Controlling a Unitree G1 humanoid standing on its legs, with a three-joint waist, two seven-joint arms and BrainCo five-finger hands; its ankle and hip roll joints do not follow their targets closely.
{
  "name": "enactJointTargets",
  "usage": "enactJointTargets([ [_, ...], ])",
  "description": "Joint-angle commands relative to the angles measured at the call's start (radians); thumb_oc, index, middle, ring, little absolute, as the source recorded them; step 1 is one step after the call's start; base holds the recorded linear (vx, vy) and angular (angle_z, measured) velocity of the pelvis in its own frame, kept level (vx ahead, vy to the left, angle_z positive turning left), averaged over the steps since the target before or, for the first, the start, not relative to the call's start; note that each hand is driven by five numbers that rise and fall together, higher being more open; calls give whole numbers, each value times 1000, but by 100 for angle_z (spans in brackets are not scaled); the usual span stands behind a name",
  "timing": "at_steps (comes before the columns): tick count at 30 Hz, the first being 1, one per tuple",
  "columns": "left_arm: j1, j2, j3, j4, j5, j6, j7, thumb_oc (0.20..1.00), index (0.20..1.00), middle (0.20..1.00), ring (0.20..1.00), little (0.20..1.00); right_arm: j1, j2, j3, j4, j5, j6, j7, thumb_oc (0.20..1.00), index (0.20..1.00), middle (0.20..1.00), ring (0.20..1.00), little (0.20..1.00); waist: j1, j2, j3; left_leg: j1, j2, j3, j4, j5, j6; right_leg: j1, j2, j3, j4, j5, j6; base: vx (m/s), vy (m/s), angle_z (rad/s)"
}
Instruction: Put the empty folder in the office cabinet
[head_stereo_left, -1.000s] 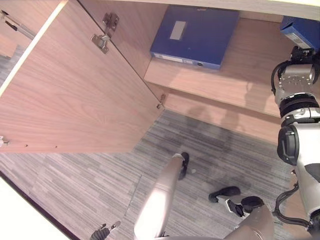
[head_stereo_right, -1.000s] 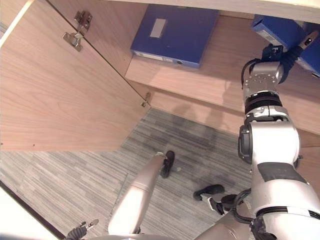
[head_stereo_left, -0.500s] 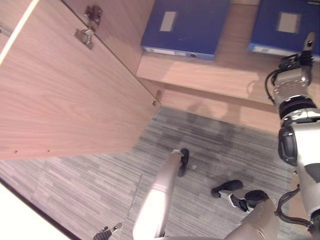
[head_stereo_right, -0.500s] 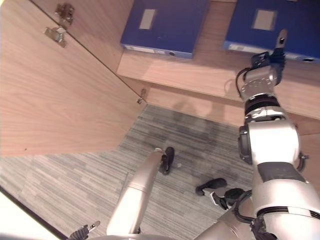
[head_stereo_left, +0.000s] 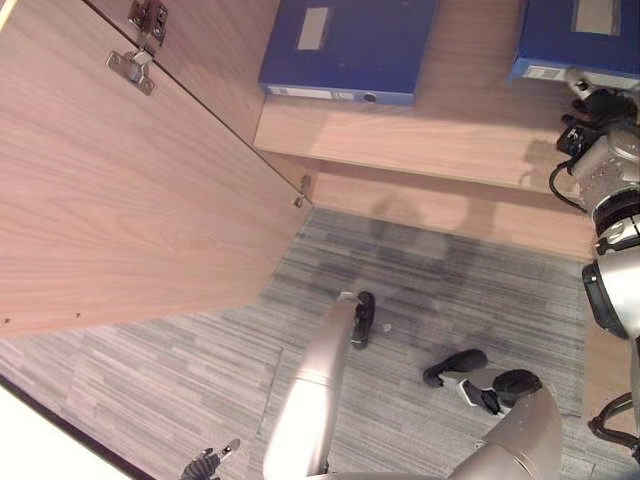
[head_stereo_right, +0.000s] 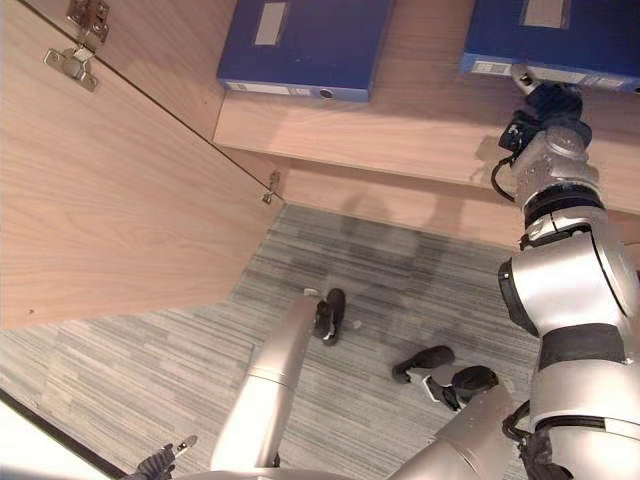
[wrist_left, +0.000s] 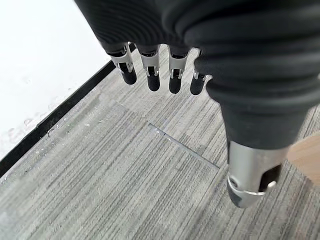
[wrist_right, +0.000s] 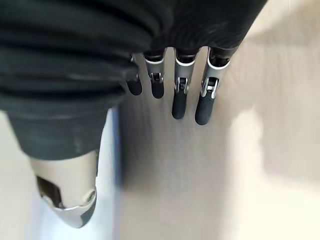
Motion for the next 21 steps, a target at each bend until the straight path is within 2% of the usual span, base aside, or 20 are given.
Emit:
enactJointTargets([
  [1,37,108,60,98,67,15,-35,1000,1000,1000,1000,1000,-53,-69,89,35,-278,118,203,1000,1000,1000,1000,1000,41,-37,49,10,12,-14,-37,-49,-59,105,16,62,-40,4,90,-4,-54,1],
  [4,34,111,79,116,77,17,-53,1000,1000,1000,1000,1000,-38,-69,116,41,-336,127,249,1000,1000,1000,1000,1000,42,-42,44,20,11,-14,-50,-42,-62,113,16,57,-54,10,92,0,0,0],
  [9,16,109,93,142,98,12,-67,1000,1000,1000,1000,1000,-1,-23,167,50,-484,145,325,1000,1000,1000,1000,1000,48,-50,43,59,18,-9,-89,-28,-67,150,18,45,-93,24,97,0,0,0],
  [10,3,108,87,143,103,10,-75,1000,1000,1000,1000,1000,11,1,199,76,-588,145,341,1000,1000,1000,1000,1000,51,-54,43,83,22,-11,-121,-17,-65,171,20,36,-119,37,102,0,0,0],
  [11,3,108,87,143,103,10,-75,1000,1000,1000,1000,1000,11,2,199,77,-590,145,342,1000,1000,1000,1000,1000,50,-53,44,85,21,-12,-123,-16,-65,174,21,35,-122,39,102,-14,-26,-4],
  [12,-1,107,78,140,109,9,-82,1000,1000,1000,1000,1000,40,25,211,109,-696,142,348,1000,1000,1000,1000,1000,53,-52,45,115,19,-16,-159,-5,-62,195,28,29,-150,54,111,-13,-17,-5],
  [15,-14,111,79,142,128,9,-90,1000,1000,1000,1000,1000,97,56,177,151,-818,156,349,1000,1000,1000,1000,1000,59,-47,46,160,22,-26,-205,11,-57,230,34,20,-188,66,118,-7,-28,-4],
  [18,-26,117,88,148,146,15,-97,1000,1000,1000,1000,1000,131,62,145,162,-870,158,346,1000,1000,1000,1000,1000,59,-50,42,189,22,-34,-228,17,-58,261,42,8,-218,75,125,0,-15,5],
  [21,-45,114,100,166,185,17,-103,1000,1000,1000,1000,1000,220,87,81,150,-905,162,332,1000,1000,1000,1000,1000,58,-51,42,262,23,-43,-301,42,-56,336,67,-28,-289,114,144,-7,-29,7],
])
